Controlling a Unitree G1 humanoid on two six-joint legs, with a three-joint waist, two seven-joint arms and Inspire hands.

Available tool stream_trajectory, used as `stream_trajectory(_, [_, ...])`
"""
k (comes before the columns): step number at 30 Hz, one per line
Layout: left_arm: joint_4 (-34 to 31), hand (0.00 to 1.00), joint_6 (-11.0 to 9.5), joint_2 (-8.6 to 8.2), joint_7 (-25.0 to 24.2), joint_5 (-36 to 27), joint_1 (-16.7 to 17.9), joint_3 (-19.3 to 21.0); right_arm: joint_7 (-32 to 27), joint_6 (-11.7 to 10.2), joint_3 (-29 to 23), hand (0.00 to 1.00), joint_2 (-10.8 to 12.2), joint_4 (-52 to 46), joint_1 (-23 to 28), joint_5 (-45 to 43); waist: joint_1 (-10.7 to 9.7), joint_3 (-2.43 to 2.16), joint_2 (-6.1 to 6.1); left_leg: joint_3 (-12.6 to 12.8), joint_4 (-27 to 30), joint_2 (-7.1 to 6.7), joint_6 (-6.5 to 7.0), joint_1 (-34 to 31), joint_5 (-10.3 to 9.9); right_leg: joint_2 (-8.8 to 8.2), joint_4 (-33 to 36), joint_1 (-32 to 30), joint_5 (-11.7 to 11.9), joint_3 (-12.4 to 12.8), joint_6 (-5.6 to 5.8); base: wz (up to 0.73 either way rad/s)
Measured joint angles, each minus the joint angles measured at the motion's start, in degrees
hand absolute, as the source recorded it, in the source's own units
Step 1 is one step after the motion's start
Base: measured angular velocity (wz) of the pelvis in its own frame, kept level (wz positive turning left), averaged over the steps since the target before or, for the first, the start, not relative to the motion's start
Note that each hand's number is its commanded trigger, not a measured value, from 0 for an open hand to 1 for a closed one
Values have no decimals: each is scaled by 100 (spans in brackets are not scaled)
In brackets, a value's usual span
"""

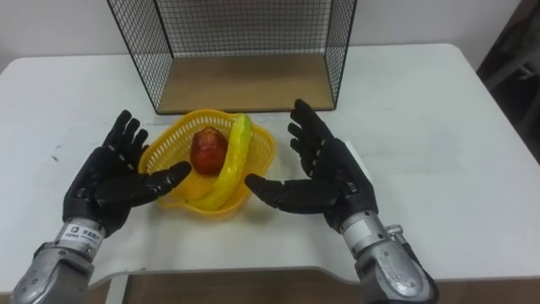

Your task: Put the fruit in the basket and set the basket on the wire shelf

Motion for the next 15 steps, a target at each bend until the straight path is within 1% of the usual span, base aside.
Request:
stream_trajectory(3, [0, 0, -15, 8, 0, -33, 0, -22, -26, -1, 53, 0, -10, 65, 1, 22, 2, -1, -1, 0, -7, 0, 0, -15, 0, 0, -13, -9, 0, -4, 0, 0])
stream_trajectory(6, [1, 0, -51, 41, 0, -282, 1, -129, -92, -19, 231, 0, 1, 65, 4, 41, 16, -8, -17, 1, 10, -2, 0, -35, 1, 0, -10, -44, 0, 1, 0, 0])
stream_trajectory(9, [2, 0, -50, 50, 0, -284, 1, -227, -147, -21, 286, 0, 24, 65, 4, 39, 14, -9, -43, 1, 27, -3, 0, -32, 1, -1, -10, -41, 0, 10, 0, 0])
stream_trajectory(11, [2, 0, -50, 51, 0, -323, 1, -274, -192, -41, 281, 0, 25, 91, 9, 41, 2, 8, -73, 3, 36, -3, 0, -30, 1, -1, -10, -37, 0, 13, 0, 0])
stream_trajectory(15, [2, 0, -50, 50, 0, -455, 1, -305, -217, -80, 272, 0, 61, 93, 49, 49, -21, 21, -93, 7, 48, -3, 0, -51, 1, -1, -6, -52, 0, 12, -1, 0])
